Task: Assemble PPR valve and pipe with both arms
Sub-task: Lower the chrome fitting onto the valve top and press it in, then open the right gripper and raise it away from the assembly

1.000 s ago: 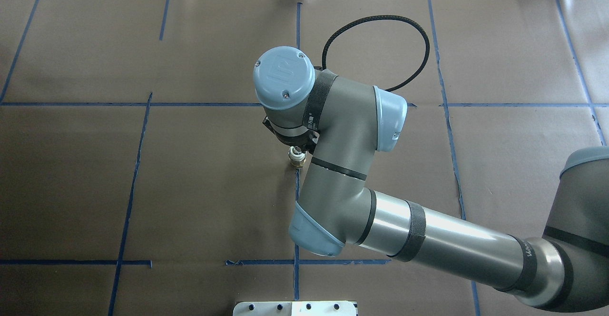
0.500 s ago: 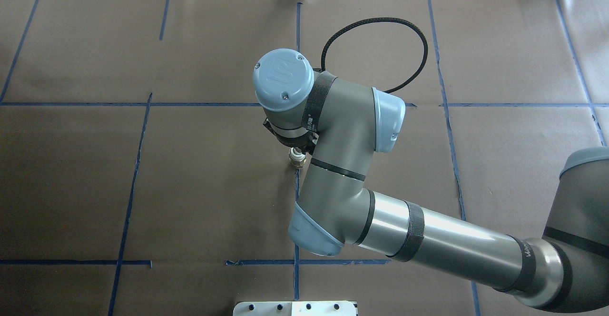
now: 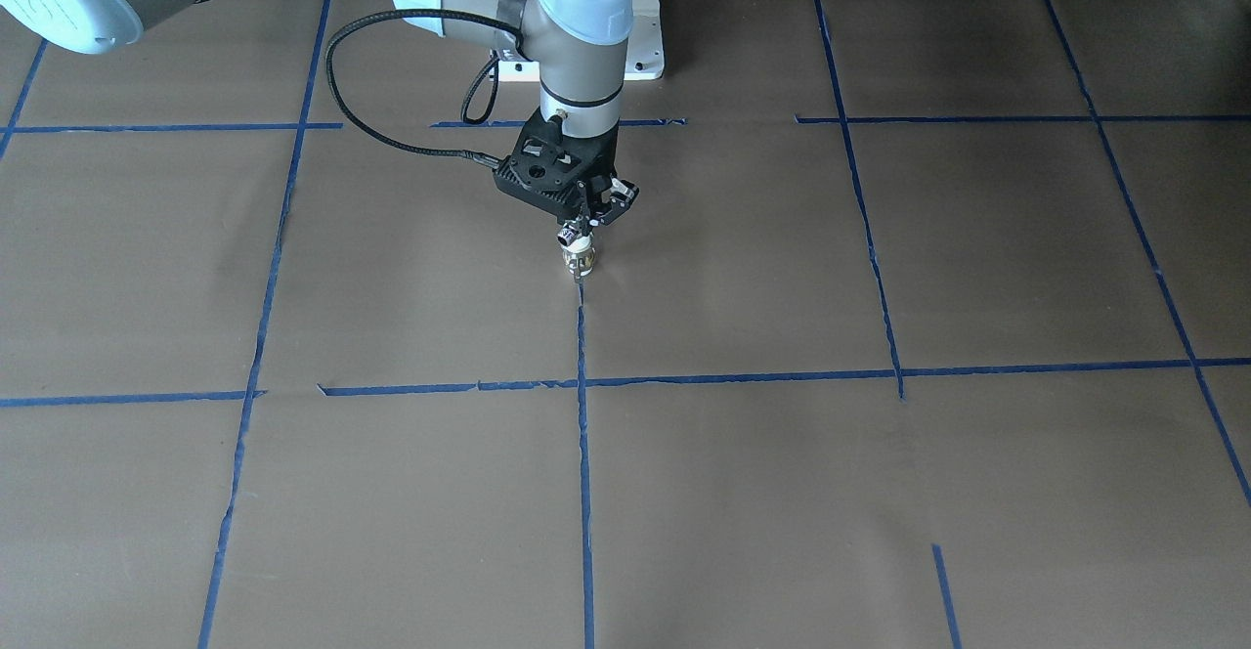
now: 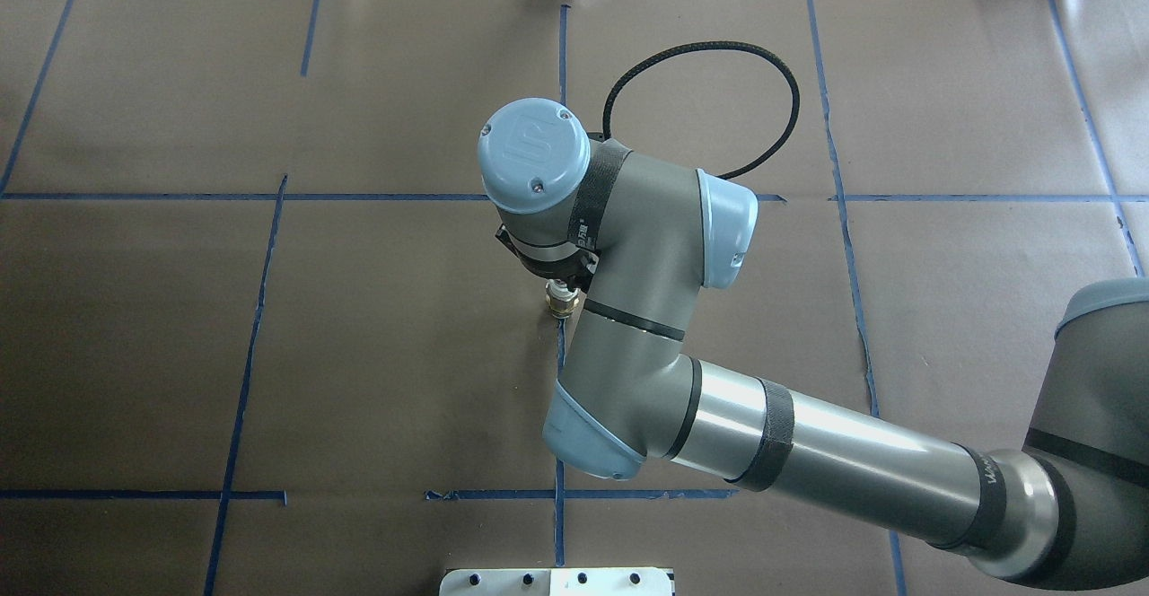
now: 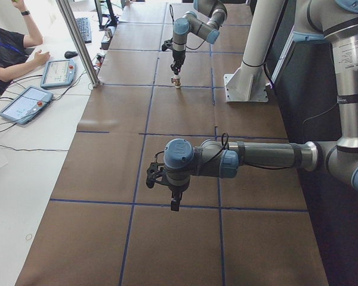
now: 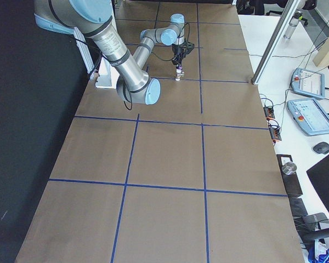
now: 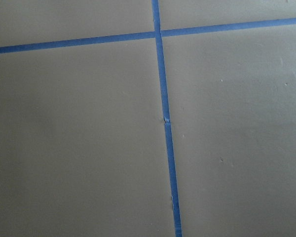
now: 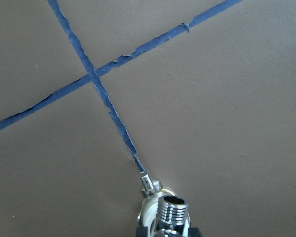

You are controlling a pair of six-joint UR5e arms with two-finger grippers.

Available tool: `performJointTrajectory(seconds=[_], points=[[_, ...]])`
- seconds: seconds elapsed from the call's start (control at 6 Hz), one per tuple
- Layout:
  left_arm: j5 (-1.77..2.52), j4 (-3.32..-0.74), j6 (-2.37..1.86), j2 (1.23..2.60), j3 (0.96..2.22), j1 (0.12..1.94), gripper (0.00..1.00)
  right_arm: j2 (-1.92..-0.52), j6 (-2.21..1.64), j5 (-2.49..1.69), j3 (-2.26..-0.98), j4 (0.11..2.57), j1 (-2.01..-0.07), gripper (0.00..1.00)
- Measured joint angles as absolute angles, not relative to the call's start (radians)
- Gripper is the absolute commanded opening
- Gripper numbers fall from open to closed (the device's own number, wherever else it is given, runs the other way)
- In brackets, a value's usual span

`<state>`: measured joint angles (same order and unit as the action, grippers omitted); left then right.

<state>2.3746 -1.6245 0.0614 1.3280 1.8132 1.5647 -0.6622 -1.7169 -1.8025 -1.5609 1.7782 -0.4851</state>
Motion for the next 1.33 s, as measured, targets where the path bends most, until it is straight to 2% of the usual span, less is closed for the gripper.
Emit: performJointTrajectory(seconds=[0.83, 1.33], points=[[2.373, -1.624, 0.064, 1.328, 1.814, 1.565, 1.00, -0.654, -1.653, -1.802, -1.578, 1.777, -0.503, 0.99], [2.369, -1.617, 0.062, 1.327, 1.809, 1.563, 1.00, -0.700, -1.404, -1.976, -1.582, 1.782, -0.682, 1.00]])
